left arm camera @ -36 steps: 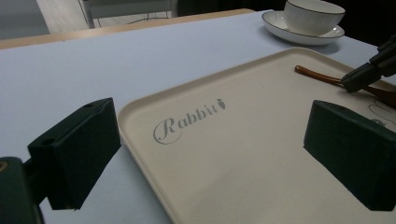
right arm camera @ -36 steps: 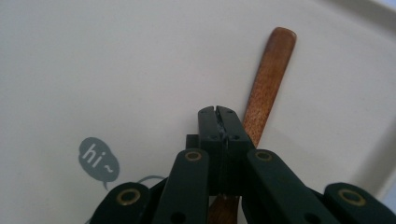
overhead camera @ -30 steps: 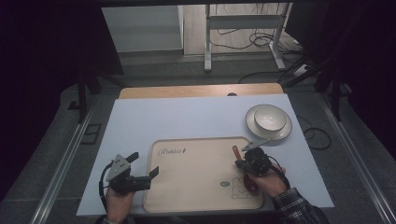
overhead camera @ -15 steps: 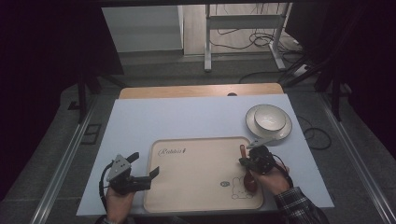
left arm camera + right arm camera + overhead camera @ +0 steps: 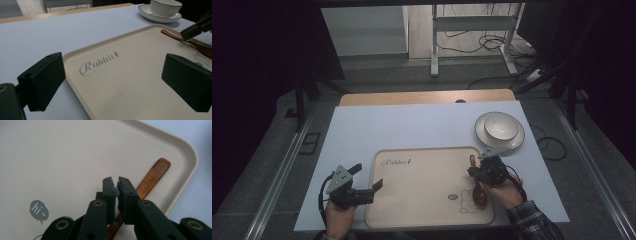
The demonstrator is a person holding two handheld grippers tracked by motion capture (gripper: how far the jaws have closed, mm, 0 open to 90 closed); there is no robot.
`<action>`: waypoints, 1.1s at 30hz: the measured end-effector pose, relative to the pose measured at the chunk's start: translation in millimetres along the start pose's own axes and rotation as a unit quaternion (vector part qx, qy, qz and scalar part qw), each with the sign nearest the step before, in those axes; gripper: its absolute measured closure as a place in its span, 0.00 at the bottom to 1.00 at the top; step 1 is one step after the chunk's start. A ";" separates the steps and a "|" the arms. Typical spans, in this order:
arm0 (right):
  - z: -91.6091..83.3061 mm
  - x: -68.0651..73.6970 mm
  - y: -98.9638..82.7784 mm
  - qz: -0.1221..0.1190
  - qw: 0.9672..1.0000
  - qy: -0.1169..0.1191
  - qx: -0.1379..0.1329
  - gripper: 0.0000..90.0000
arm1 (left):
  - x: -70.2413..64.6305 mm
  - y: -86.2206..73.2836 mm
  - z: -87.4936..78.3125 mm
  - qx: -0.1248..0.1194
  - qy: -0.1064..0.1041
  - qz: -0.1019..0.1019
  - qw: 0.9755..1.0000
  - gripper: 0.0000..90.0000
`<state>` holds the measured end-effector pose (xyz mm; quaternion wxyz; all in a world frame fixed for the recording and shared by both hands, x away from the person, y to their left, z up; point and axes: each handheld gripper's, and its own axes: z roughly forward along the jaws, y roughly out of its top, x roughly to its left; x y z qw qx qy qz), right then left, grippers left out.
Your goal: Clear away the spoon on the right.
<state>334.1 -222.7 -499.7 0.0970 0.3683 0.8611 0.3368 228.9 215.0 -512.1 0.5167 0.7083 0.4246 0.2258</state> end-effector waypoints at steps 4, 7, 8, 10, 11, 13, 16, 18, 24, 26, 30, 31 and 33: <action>-2.3 0.3 0.6 -0.001 1.000 0.002 -0.007 0.88 | -0.1 0.1 0.2 0.002 -0.001 0.000 1.000 0.05; -3.6 0.8 1.0 -0.002 1.000 0.004 -0.011 0.86 | -0.4 0.2 0.0 0.002 -0.001 0.000 1.000 0.05; -5.2 1.5 1.4 -0.005 1.000 0.004 -0.014 0.84 | -0.5 0.4 -0.1 0.002 0.000 0.001 1.000 0.05; -5.9 2.1 1.6 -0.007 1.000 0.004 -0.017 0.83 | -0.6 0.4 -0.2 0.002 -0.001 0.002 1.000 0.05; -6.6 2.5 1.7 -0.008 1.000 0.004 -0.017 0.82 | -0.7 0.5 -0.2 0.003 0.000 0.002 1.000 0.05; -7.7 3.4 1.9 -0.010 1.000 0.004 -0.020 0.80 | -0.9 0.5 -0.1 0.003 0.000 0.002 1.000 0.05; -9.2 4.6 2.3 -0.015 1.000 0.003 -0.024 0.77 | -1.1 0.6 -0.2 0.003 0.001 0.003 1.000 0.05; -9.9 5.1 2.4 -0.018 1.000 0.002 -0.025 0.76 | -1.1 0.6 -0.3 0.002 0.001 0.003 1.000 0.05; -13.7 9.7 3.0 -0.030 0.999 -0.002 -0.032 0.70 | -1.4 0.9 -0.6 0.003 0.002 0.005 1.000 0.05; -14.3 10.4 3.2 -0.033 0.999 -0.004 -0.032 0.68 | -1.7 1.0 -0.6 0.004 0.003 0.006 1.000 0.05; -15.4 11.5 3.5 -0.036 0.999 -0.004 -0.035 0.67 | -1.9 1.0 -0.5 0.005 0.003 0.006 1.000 0.05; -15.9 11.8 3.6 -0.037 0.999 -0.005 -0.035 0.66 | -1.9 1.0 -0.4 0.005 0.003 0.006 1.000 0.05; -16.6 12.3 3.7 -0.037 0.999 -0.005 -0.036 0.64 | -1.8 1.0 -0.5 0.005 0.002 0.006 1.000 0.05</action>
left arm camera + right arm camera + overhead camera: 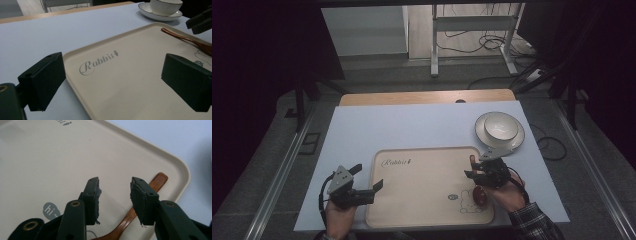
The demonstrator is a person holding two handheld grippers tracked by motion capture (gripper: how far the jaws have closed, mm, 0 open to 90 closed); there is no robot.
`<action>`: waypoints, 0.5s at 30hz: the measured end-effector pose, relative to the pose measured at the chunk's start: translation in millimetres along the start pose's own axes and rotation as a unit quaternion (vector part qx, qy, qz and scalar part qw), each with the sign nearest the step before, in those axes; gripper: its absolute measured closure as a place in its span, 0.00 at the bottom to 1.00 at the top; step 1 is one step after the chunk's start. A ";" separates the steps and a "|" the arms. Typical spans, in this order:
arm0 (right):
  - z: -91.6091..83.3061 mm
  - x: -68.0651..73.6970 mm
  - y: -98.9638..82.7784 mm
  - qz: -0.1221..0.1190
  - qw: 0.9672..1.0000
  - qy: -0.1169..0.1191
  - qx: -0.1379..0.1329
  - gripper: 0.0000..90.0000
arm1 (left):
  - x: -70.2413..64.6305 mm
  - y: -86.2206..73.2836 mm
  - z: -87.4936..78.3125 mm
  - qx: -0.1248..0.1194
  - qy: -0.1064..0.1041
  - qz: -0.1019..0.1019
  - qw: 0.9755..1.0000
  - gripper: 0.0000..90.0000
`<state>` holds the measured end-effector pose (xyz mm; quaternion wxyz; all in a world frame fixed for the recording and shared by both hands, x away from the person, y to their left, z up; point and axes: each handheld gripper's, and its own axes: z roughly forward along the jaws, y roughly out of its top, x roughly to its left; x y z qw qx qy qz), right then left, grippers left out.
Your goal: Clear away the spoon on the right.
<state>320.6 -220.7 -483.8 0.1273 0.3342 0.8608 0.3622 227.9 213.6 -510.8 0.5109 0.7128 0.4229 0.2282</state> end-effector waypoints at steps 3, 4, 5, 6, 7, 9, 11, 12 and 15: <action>-0.9 0.6 0.0 -0.002 1.000 -0.002 -0.002 0.60 | 0.1 0.0 -0.1 -0.001 0.000 0.000 1.000 0.05; -1.0 0.7 0.0 -0.004 1.000 -0.002 -0.002 0.60 | 0.1 0.0 -0.3 -0.002 -0.001 -0.001 1.000 0.05; -1.1 0.9 0.0 -0.005 1.000 -0.003 -0.002 0.59 | 0.3 0.1 -0.7 -0.004 -0.002 -0.002 1.000 0.05; -1.1 0.9 0.0 -0.005 1.000 -0.003 -0.002 0.59 | 0.3 0.1 -0.7 -0.004 -0.002 -0.002 1.000 0.05; -1.1 1.0 0.0 -0.007 1.000 -0.003 -0.002 0.59 | 0.6 0.2 -1.2 -0.006 -0.002 -0.005 1.000 0.05; -1.4 1.4 0.1 -0.010 1.000 -0.007 -0.004 0.57 | 1.2 0.2 -1.7 -0.008 -0.004 -0.007 1.000 0.05; -2.3 1.4 0.2 -0.012 1.000 -0.010 -0.004 0.55 | 1.5 0.0 -1.7 -0.008 -0.004 -0.007 1.000 0.05; -3.4 1.2 0.4 -0.014 1.000 -0.014 -0.007 0.52 | 1.3 0.1 -1.6 -0.008 -0.006 -0.007 1.000 0.05; -6.4 0.1 0.8 -0.015 1.000 -0.019 -0.011 0.49 | 0.9 0.3 -1.3 -0.006 -0.006 -0.007 1.000 0.05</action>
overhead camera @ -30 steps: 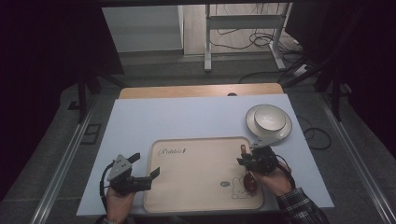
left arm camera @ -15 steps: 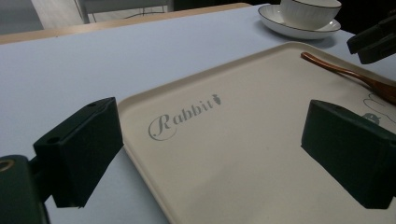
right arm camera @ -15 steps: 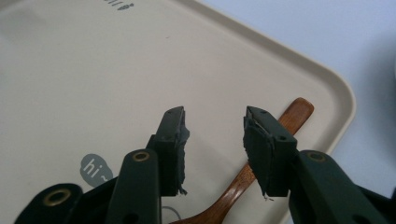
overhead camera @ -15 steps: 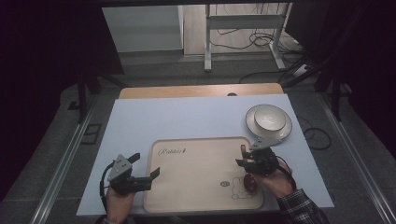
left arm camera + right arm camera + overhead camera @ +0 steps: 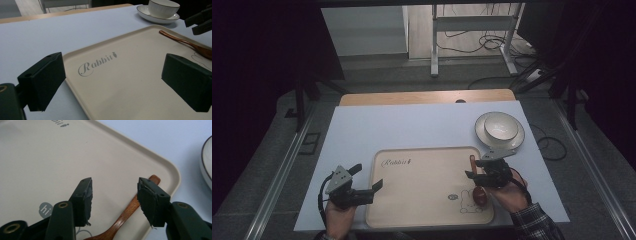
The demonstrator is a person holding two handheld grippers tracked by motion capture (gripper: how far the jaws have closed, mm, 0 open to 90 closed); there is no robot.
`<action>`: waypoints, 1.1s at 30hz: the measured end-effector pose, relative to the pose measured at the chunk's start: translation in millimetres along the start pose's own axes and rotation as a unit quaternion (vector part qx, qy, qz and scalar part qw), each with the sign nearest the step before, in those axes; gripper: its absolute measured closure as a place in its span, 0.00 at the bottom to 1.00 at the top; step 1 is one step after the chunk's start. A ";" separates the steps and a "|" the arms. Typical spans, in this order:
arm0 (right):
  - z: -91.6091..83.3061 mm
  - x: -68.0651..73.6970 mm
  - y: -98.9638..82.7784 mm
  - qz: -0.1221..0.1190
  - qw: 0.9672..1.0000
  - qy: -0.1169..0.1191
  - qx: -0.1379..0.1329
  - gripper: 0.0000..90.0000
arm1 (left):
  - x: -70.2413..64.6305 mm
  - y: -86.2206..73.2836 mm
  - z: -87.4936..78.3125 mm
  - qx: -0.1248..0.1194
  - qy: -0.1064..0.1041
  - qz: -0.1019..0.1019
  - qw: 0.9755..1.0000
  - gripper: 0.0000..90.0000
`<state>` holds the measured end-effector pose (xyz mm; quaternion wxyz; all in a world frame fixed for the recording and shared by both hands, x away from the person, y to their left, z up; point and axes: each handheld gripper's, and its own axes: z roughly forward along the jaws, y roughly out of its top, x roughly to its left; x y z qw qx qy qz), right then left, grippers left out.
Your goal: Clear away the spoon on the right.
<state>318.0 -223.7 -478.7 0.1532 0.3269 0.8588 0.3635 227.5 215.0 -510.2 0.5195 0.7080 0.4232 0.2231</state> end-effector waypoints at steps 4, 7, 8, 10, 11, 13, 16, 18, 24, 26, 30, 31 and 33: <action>-3.5 -1.1 1.0 0.003 1.000 -0.004 -0.006 0.44 | -0.9 0.0 1.5 0.005 -0.003 0.004 1.000 0.05; -4.7 -1.3 1.5 0.004 1.000 -0.002 -0.008 0.42 | -1.1 0.0 1.9 0.006 -0.003 0.005 1.000 0.05; -5.4 -1.2 1.9 0.005 1.000 -0.001 -0.010 0.41 | -1.2 0.0 1.9 0.006 -0.002 0.005 1.000 0.05; -7.7 -0.2 3.2 0.004 1.000 -0.002 -0.014 0.38 | -0.8 -0.1 1.8 0.006 -0.003 0.004 1.000 0.05; -7.7 -0.2 3.2 0.004 1.000 -0.002 -0.014 0.38 | -0.8 -0.1 1.8 0.006 -0.003 0.004 1.000 0.04; -9.1 -0.2 3.5 0.001 1.000 -0.003 -0.016 0.36 | -0.6 -0.1 1.7 0.006 -0.003 0.003 1.000 0.04; -11.7 -0.7 3.5 0.002 1.000 -0.004 -0.020 0.32 | -0.5 -0.2 2.0 0.007 -0.003 0.003 1.000 0.04; -13.3 -0.6 3.8 0.005 1.000 0.000 -0.023 0.30 | -0.6 -0.2 2.2 0.008 -0.003 0.003 1.000 0.04; -16.9 1.6 2.7 -0.002 1.000 -0.009 -0.030 0.26 | -0.7 -0.3 2.6 0.010 -0.004 0.003 1.000 0.04; -17.9 2.5 2.0 -0.005 0.999 -0.014 -0.030 0.24 | -0.7 -0.4 2.6 0.010 -0.004 0.003 1.000 0.04; -19.8 3.7 0.8 -0.009 0.999 -0.017 -0.031 0.23 | -0.5 -0.4 2.5 0.011 -0.004 0.002 1.000 0.04; -20.8 4.2 0.2 -0.008 0.999 -0.018 -0.034 0.21 | -0.4 -0.4 2.5 0.011 -0.004 0.002 1.000 0.04; -21.8 4.4 -0.3 -0.009 0.999 -0.019 -0.034 0.21 | -0.4 -0.5 2.6 0.011 -0.004 0.001 1.000 0.04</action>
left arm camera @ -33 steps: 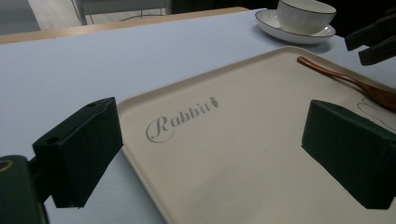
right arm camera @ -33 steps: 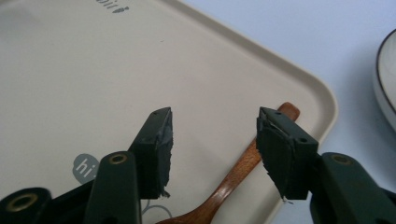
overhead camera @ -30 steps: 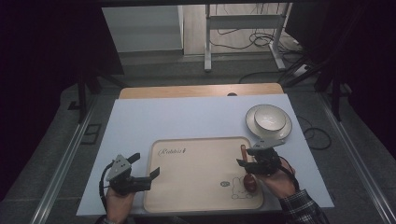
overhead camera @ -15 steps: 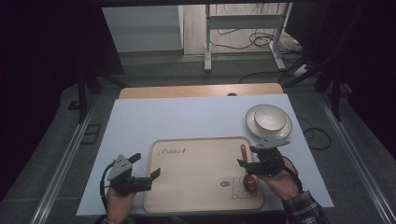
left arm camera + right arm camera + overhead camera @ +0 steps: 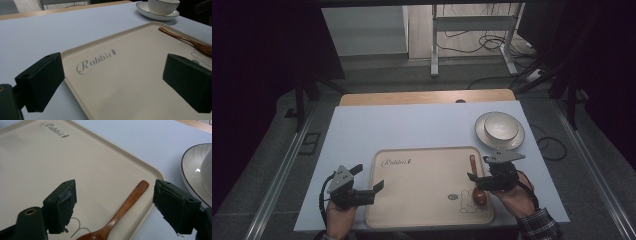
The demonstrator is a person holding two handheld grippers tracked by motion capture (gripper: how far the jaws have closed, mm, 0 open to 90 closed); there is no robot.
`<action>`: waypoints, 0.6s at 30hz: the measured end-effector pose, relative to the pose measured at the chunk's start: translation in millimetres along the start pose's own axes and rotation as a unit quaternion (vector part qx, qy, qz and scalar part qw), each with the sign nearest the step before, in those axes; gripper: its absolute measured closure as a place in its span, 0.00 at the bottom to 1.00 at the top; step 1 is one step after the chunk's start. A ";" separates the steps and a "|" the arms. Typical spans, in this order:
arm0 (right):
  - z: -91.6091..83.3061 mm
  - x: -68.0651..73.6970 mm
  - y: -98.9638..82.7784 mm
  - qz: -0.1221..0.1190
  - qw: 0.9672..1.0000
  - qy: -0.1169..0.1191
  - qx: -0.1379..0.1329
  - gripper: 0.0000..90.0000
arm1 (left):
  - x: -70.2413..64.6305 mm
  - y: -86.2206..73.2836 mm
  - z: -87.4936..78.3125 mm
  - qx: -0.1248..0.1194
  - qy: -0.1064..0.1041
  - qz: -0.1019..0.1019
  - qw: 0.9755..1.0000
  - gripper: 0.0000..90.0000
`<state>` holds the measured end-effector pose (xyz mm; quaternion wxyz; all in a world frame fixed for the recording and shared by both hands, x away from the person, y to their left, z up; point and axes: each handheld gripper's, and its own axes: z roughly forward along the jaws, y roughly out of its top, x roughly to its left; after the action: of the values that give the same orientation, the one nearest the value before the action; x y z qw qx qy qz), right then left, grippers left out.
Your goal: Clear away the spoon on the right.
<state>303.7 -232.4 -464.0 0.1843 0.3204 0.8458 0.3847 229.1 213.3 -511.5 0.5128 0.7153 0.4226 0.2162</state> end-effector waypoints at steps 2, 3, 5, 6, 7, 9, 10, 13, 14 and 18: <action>-1.4 0.0 -0.9 0.001 1.000 -0.002 -0.002 0.19 | 0.0 0.0 0.0 0.000 0.000 0.000 1.000 0.04; -3.2 0.0 -1.8 0.001 1.000 -0.004 -0.005 0.17 | 0.0 0.0 0.0 0.001 0.000 0.000 1.000 0.03; -5.2 0.1 -2.8 0.001 1.000 -0.006 -0.008 0.15 | -0.1 -0.1 0.1 0.001 0.000 0.000 1.000 0.03; -6.1 0.2 -3.4 0.002 1.000 -0.008 -0.008 0.15 | -0.1 0.0 0.1 0.001 0.000 0.000 1.000 0.03; -6.8 -0.1 -4.1 0.001 1.000 -0.009 -0.009 0.14 | -0.1 -0.1 0.0 0.001 0.001 0.000 1.000 0.03; -8.4 -0.8 -6.0 0.001 1.000 -0.011 -0.011 0.13 | -0.2 -0.1 0.0 0.001 0.001 -0.001 1.000 0.03; -8.9 -0.9 -6.6 0.002 1.000 -0.012 -0.010 0.12 | -0.2 -0.1 -0.1 0.001 0.001 -0.001 1.000 0.03; -11.0 -1.7 -9.1 0.002 1.000 -0.015 -0.012 0.10 | -0.2 0.0 -0.1 0.002 0.001 0.000 1.000 0.03; -11.6 -1.8 -9.9 0.002 1.000 -0.015 -0.013 0.10 | -0.1 0.0 -0.1 0.002 0.001 0.000 1.000 0.03; -13.7 -2.3 -13.5 0.000 1.000 -0.020 -0.011 0.08 | 0.6 0.0 -0.7 0.001 0.002 -0.001 1.000 0.03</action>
<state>292.3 -248.0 -465.5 0.2053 0.3260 0.8374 0.3877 228.9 214.2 -511.4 0.5119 0.7150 0.4242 0.2166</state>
